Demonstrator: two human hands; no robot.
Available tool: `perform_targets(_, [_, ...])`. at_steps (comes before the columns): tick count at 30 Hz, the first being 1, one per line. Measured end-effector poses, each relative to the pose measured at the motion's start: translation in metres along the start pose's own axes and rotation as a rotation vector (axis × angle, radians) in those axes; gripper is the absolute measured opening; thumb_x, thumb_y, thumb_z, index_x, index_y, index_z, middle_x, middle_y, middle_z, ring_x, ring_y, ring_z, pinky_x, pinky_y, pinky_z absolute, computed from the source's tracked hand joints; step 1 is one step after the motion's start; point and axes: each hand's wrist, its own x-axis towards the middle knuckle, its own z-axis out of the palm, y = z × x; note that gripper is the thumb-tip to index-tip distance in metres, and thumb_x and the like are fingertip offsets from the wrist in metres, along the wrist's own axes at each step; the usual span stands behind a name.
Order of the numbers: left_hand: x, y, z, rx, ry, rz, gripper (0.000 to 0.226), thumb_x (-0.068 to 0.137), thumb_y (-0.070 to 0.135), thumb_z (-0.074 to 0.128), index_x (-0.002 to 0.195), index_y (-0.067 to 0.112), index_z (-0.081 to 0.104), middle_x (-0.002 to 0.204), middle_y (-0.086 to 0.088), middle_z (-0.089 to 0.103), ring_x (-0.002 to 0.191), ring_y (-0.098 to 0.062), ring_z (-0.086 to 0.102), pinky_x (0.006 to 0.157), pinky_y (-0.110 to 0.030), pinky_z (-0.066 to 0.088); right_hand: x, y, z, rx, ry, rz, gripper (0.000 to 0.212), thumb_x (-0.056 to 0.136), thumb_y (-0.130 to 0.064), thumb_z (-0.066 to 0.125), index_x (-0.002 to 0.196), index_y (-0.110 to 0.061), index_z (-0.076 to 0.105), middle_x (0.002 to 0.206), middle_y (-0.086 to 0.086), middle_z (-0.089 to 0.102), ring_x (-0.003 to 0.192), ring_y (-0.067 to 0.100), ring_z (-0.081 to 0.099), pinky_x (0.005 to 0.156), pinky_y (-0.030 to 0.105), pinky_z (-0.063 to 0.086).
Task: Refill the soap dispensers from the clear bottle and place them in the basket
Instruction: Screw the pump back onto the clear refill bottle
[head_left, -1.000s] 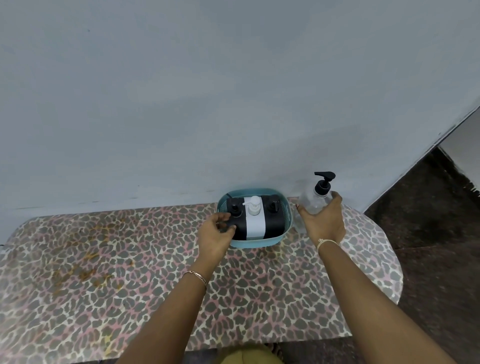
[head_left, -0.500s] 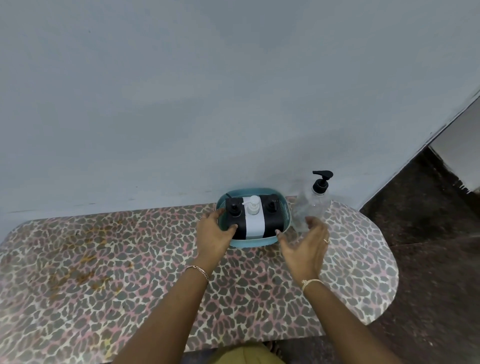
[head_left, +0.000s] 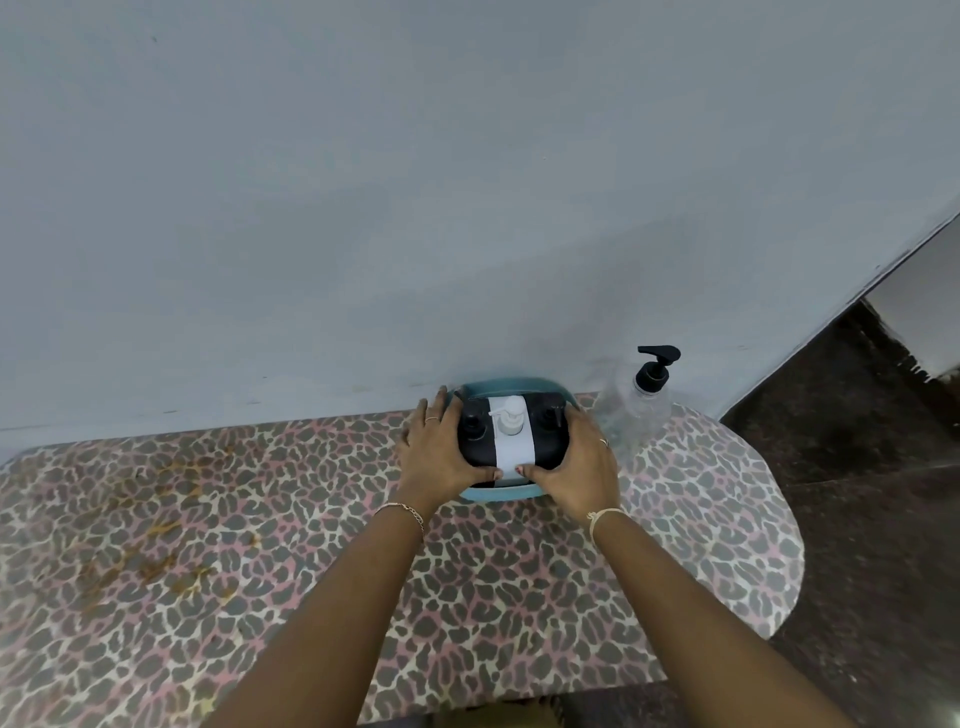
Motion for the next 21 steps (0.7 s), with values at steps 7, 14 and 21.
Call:
perform_targets(7, [0.0103,-0.0071,-0.0019,0.152,0.005,0.125,0.115,0.050,0.065,0.078,0.147,0.033,0.023,0.159,0.013,0.011,0.147,-0.018,0.004,0.113,-0.054,0.007,0.0048,0.0076,0.0044,-0.038,0.006,-0.004,0.098,0.061,-0.049,0.085,0.142,-0.015,0.042,0.149,0.002,0.042,0.141,0.020,0.031,0.115,0.044,0.028])
perform_targets(14, [0.0119,-0.0074,-0.0028,0.147,0.017,0.120,0.113,0.048,0.063,0.078,0.144,0.034,0.027,0.155,0.015,0.023,0.145,-0.016,0.015,0.112,-0.056,0.009,0.0059,0.0092,0.0066,-0.057,0.003,0.010,0.098,0.064,-0.050,0.083,0.144,-0.015,0.040,0.150,0.001,0.039,0.144,0.016,0.025,0.119,0.040,0.017])
perform_targets(21, [0.0095,-0.0037,-0.0068,0.166,0.058,0.144,0.110,0.049,0.062,0.079,0.144,0.030,0.031,0.149,0.011,0.034,0.141,-0.016,0.025,0.115,-0.048,0.011,0.0049,0.0077,0.0004,-0.052,-0.021,-0.004,0.095,0.065,-0.045,0.084,0.144,-0.013,0.041,0.150,0.002,0.040,0.142,0.018,0.028,0.118,0.041,0.021])
